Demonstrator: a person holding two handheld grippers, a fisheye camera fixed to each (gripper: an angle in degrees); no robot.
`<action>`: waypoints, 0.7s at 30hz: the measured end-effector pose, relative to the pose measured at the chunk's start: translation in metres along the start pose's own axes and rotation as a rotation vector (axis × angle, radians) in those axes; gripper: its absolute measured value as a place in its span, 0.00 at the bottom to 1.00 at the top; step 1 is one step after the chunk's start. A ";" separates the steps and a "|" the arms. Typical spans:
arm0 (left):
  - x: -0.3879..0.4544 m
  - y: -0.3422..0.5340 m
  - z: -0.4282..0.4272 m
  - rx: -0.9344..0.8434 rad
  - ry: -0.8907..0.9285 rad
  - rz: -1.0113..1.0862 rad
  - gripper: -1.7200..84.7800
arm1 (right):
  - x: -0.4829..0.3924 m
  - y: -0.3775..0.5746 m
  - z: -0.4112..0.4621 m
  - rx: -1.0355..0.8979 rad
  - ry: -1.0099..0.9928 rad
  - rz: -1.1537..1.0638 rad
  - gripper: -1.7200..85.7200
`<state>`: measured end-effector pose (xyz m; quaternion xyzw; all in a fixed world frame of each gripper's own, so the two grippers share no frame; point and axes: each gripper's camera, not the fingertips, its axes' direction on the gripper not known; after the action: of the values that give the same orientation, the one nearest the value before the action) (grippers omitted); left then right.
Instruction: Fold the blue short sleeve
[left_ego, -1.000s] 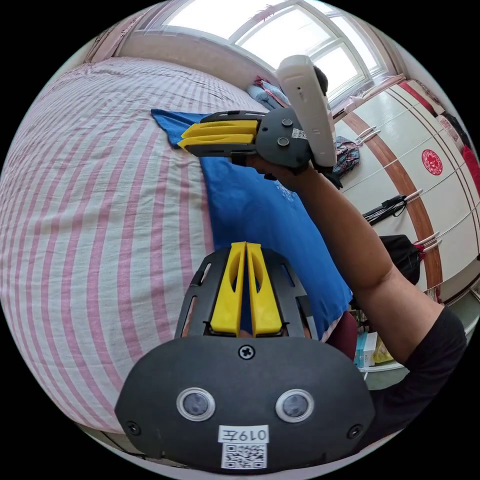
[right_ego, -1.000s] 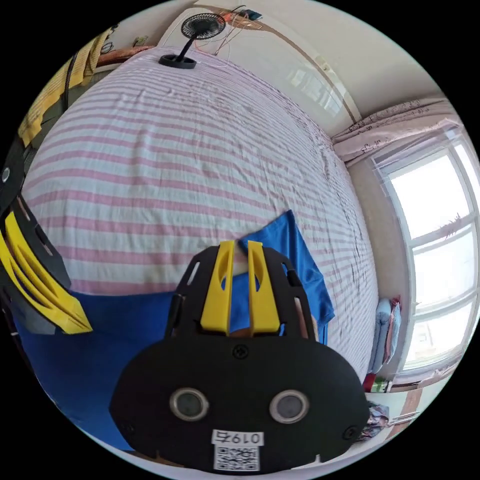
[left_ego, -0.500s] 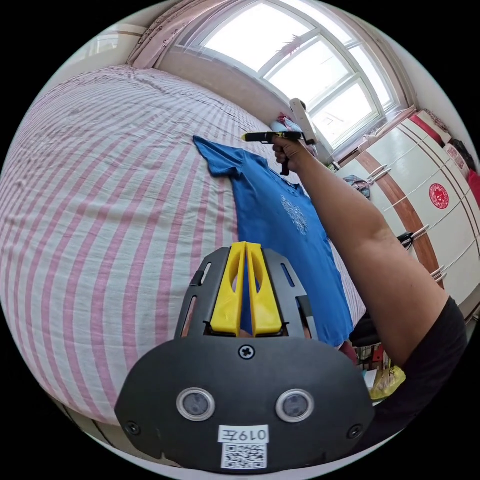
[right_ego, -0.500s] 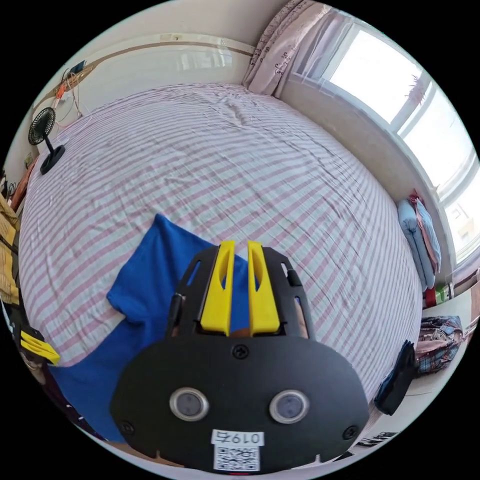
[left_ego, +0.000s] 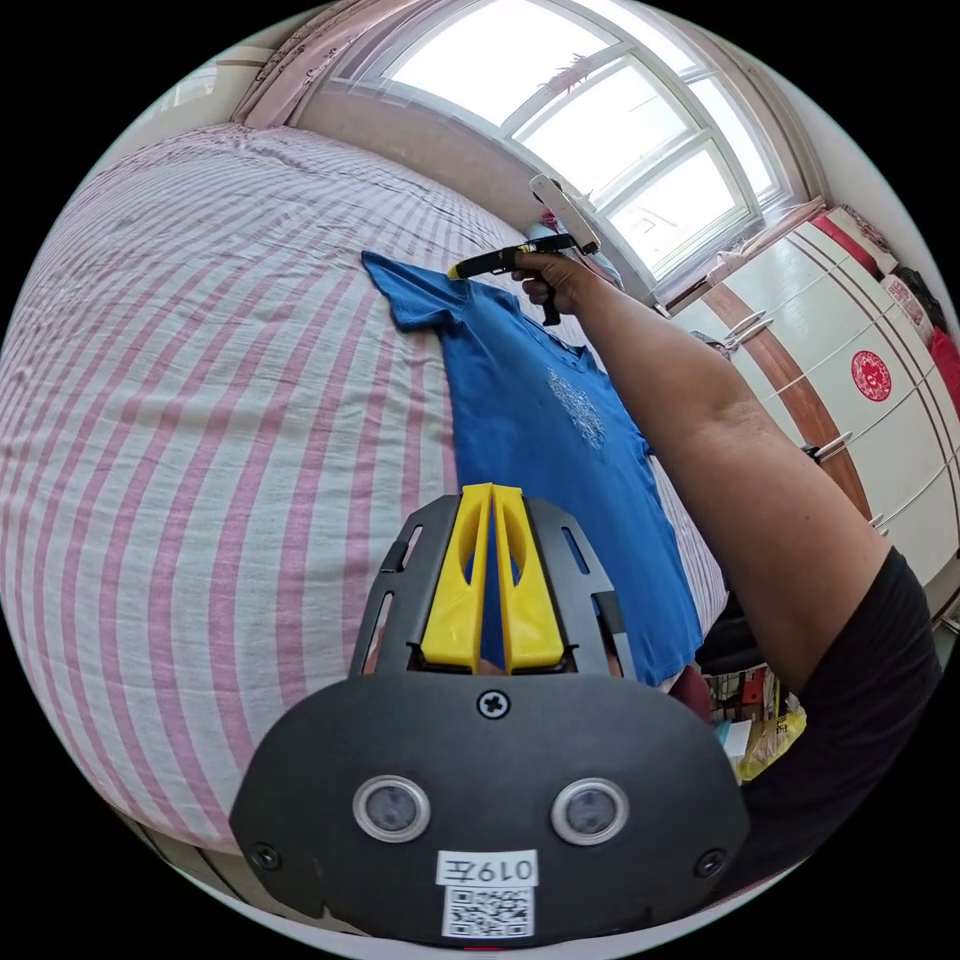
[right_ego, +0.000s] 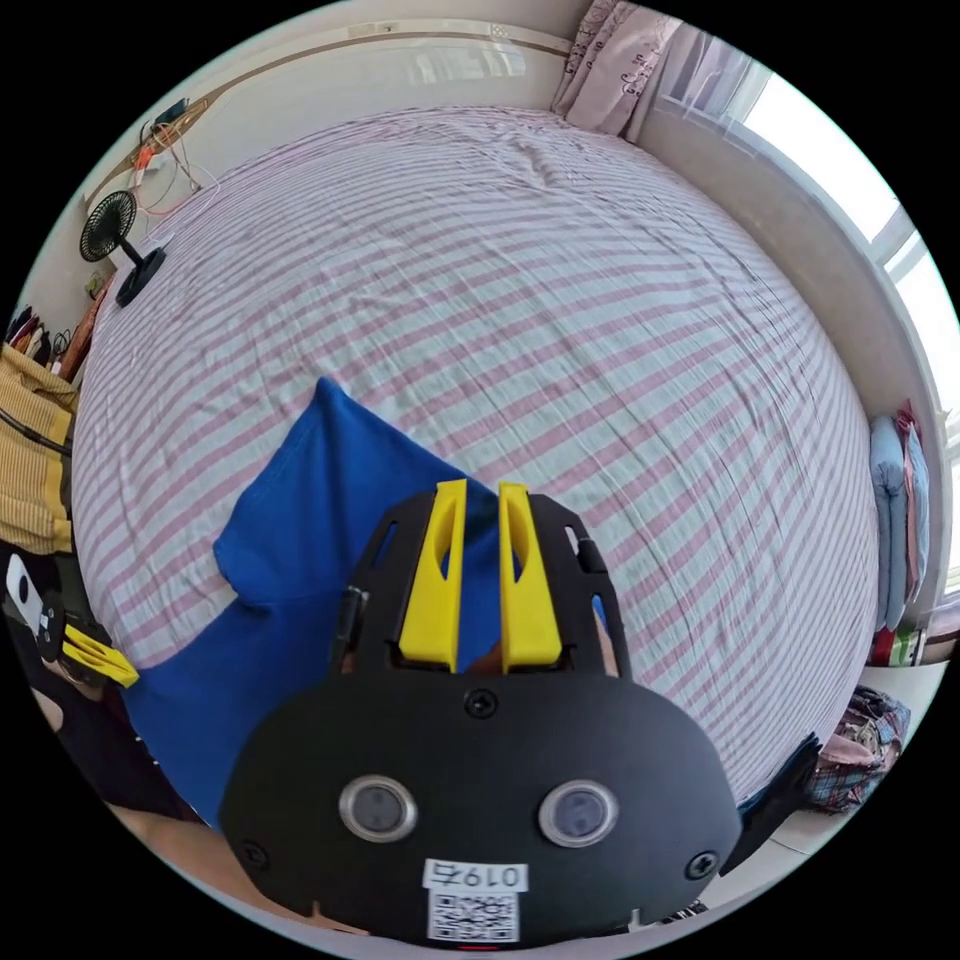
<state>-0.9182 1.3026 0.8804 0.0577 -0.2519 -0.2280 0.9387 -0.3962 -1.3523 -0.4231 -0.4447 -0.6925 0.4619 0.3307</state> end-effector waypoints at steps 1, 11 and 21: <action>-0.001 -0.003 0.001 -0.003 -0.001 0.000 0.03 | -0.001 -0.001 0.004 -0.021 0.004 -0.010 0.08; -0.009 -0.031 0.006 -0.015 -0.009 0.003 0.03 | -0.016 0.012 0.005 0.036 0.030 -0.013 0.02; -0.021 -0.069 0.008 -0.009 -0.038 -0.011 0.03 | -0.066 0.047 -0.012 0.101 0.106 0.032 0.11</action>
<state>-0.9657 1.2512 0.8627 0.0503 -0.2686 -0.2352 0.9327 -0.3456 -1.4008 -0.4661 -0.4623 -0.6426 0.4772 0.3816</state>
